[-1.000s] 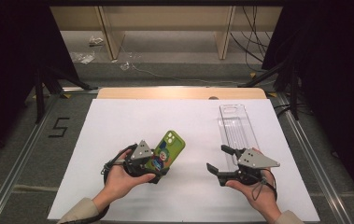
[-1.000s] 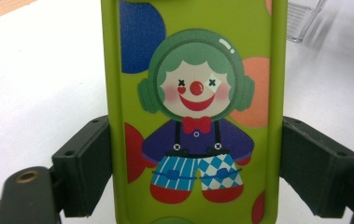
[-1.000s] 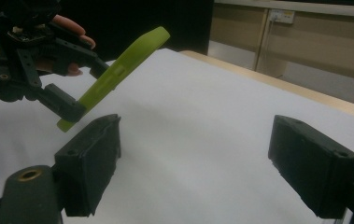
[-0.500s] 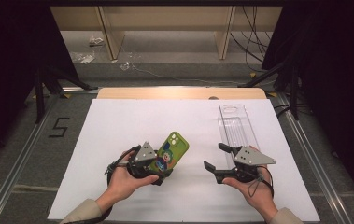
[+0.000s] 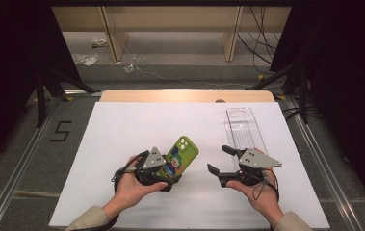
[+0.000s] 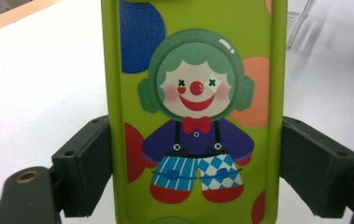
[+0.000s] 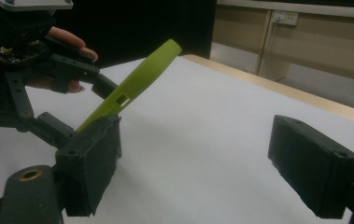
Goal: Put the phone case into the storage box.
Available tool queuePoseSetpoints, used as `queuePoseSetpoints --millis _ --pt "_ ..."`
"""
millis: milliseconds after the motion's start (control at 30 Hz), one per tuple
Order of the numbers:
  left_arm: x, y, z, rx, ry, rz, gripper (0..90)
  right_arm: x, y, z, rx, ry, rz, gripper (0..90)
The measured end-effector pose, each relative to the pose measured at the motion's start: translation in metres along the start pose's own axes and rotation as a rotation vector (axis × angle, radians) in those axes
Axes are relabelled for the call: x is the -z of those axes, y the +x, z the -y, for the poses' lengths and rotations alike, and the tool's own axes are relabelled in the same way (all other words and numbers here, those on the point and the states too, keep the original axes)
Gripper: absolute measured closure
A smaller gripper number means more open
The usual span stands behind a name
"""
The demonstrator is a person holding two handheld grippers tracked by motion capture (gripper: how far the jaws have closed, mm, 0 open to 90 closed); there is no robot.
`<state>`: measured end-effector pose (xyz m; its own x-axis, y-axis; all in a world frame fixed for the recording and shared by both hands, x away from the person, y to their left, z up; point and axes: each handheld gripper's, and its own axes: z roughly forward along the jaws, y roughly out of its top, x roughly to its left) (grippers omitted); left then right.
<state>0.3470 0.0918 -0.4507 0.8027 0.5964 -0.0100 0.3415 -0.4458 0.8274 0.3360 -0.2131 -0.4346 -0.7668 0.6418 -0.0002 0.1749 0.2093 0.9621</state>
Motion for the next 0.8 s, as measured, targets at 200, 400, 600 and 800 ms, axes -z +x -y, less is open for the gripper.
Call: queuePoseSetpoints --millis 200,400,600,800 --pt "-0.003 -0.003 -0.001 -0.003 0.000 -0.003 16.3 -0.002 0.001 -0.001 0.001 0.000 -0.004 18.2" --pt "-0.006 -0.005 -0.003 -0.009 -0.007 -0.009 16.3 -0.003 0.001 -0.003 -0.001 -0.004 -0.005 18.2" --pt "-0.009 -0.008 -0.004 -0.014 -0.003 -0.006 16.3 -0.003 0.001 -0.004 0.000 -0.008 -0.005 18.2" --pt "-0.012 -0.009 -0.005 -0.017 0.000 -0.004 16.3 -0.005 0.001 -0.004 0.000 -0.005 -0.004 18.2"
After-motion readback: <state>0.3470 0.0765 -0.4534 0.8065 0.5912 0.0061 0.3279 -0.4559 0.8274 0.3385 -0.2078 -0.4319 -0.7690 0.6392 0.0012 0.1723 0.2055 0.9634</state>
